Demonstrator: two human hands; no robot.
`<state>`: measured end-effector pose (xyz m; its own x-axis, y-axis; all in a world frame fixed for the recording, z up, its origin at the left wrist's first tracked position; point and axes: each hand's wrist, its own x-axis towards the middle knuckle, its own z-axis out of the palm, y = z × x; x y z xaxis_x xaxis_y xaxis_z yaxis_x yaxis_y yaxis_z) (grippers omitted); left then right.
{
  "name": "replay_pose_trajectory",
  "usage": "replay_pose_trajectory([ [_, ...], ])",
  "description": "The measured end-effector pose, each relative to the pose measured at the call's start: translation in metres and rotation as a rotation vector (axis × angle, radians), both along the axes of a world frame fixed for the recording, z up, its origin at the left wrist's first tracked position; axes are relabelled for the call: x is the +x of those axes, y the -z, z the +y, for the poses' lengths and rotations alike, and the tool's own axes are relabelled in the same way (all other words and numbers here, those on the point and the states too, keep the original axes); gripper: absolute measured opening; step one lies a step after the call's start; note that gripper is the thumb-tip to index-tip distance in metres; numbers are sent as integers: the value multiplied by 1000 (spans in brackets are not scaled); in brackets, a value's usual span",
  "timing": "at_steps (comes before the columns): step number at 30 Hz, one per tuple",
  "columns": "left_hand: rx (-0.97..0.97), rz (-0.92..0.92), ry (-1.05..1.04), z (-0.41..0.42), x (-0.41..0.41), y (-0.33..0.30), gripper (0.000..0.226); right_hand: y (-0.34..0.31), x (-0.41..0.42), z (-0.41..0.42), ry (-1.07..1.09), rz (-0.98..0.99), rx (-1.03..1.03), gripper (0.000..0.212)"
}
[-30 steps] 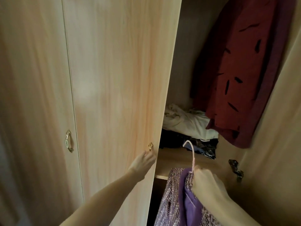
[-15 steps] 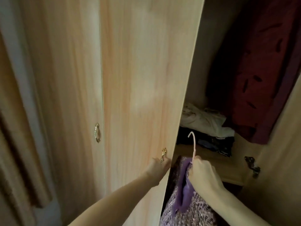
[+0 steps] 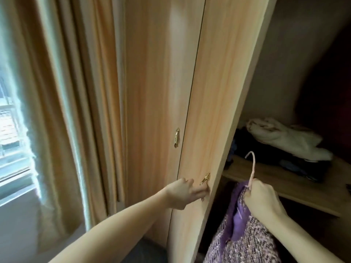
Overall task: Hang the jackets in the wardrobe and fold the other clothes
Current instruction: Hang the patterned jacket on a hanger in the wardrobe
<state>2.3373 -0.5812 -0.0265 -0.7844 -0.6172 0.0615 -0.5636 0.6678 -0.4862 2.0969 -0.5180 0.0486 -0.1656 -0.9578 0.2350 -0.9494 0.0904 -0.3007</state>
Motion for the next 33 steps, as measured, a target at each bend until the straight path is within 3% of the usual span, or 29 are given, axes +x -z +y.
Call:
replay_pose_trajectory([
  [4,-36,-36,-53,16,55,-4,82,9,36,4,-53,2,24,4],
  [9,-77,-74,-172,35,105,-13,53,9,79,3,-105,19,32,4],
  [18,-106,-175,-557,47,167,-14,61,7,129,-13,-159,42,6,14],
  [20,-85,-311,-594,45,170,-12,65,7,131,-18,-165,39,2,12],
  [22,-23,-355,-618,51,160,-10,46,6,133,-21,-165,27,-3,11],
  [25,119,-77,-470,65,129,-18,22,6,136,-25,-165,-5,-6,8],
  [33,321,650,-311,36,32,-57,26,-22,98,-24,-147,6,-55,9],
])
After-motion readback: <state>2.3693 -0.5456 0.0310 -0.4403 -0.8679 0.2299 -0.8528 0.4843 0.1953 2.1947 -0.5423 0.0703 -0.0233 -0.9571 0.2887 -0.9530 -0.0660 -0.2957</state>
